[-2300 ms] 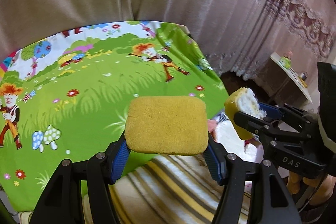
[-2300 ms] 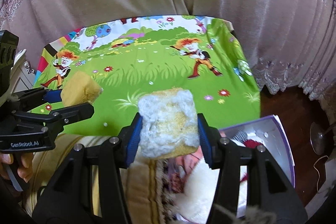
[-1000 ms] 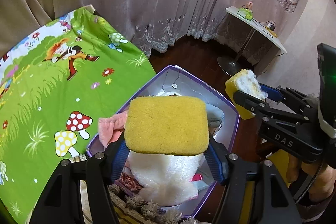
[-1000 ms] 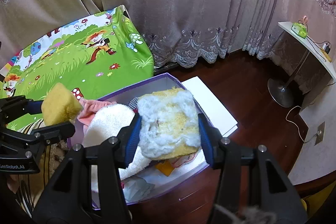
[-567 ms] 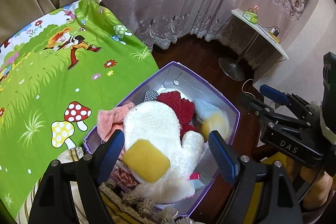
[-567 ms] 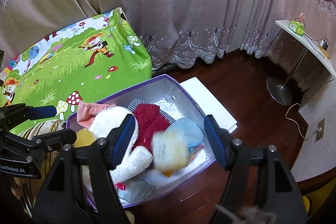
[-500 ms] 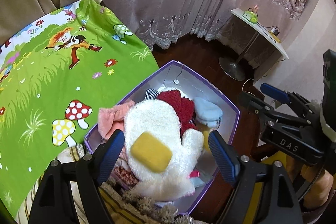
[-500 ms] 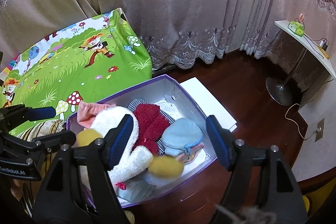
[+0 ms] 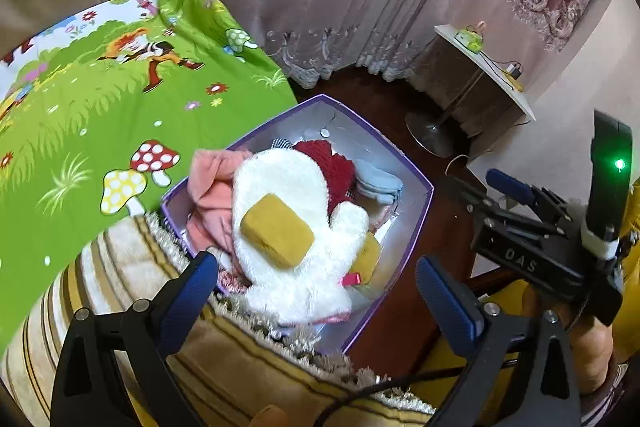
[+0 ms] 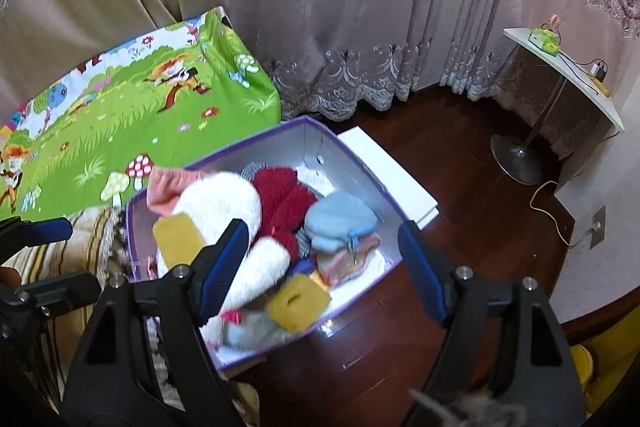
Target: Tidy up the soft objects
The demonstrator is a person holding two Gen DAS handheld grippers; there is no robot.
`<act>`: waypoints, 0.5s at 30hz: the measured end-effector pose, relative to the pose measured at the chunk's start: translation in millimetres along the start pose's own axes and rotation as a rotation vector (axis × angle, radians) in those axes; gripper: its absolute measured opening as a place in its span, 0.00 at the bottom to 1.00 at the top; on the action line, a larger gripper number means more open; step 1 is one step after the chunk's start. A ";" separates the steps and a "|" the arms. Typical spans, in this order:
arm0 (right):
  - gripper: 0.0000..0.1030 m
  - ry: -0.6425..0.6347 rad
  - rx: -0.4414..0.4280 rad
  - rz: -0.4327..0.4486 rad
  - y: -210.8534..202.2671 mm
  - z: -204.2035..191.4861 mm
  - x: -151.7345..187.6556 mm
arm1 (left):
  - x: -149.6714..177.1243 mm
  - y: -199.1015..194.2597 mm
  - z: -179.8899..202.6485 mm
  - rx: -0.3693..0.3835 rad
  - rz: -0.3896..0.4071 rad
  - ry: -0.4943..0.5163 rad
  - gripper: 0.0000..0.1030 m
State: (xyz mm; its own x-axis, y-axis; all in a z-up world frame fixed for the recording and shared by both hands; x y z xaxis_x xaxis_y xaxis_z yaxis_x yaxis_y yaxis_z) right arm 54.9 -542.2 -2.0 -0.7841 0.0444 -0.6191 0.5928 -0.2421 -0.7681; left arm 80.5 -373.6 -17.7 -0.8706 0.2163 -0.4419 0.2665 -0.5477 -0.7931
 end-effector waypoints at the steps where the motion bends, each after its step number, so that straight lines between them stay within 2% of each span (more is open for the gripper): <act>1: 0.78 -0.001 0.005 -0.003 -2.0 -0.6 3.2 | 1.2 -2.5 -1.9 -0.017 0.018 0.002 0.99; 6: 0.79 0.042 0.039 -0.016 -12.3 2.2 22.3 | 4.8 -8.7 -5.3 -0.037 0.063 0.006 0.99; 9: 0.79 0.050 0.044 -0.026 -12.5 0.3 30.2 | 9.6 -8.3 -5.4 -0.006 0.056 -0.004 0.99; 15: 0.79 0.043 0.048 -0.016 -12.8 -3.1 29.4 | 11.0 -8.2 -5.5 0.001 0.061 -0.007 0.99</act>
State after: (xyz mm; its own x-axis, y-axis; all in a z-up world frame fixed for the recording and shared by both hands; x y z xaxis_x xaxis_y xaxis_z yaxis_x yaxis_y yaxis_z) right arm 24.8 -534.8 -10.8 -0.7840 0.0902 -0.6141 0.5699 -0.2875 -0.7698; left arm 71.0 -362.3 -18.4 -0.8558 0.1766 -0.4863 0.3188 -0.5602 -0.7646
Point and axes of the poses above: each gripper's, at about its wrist camera, not at the fingertips, and y roughly the way its jaws point, z to its right, x to its underside, the point moved 8 cm from there along y, roughly the way its jaws point, and after that the axes turned 12 degrees about -y, right-handed, at the moved point
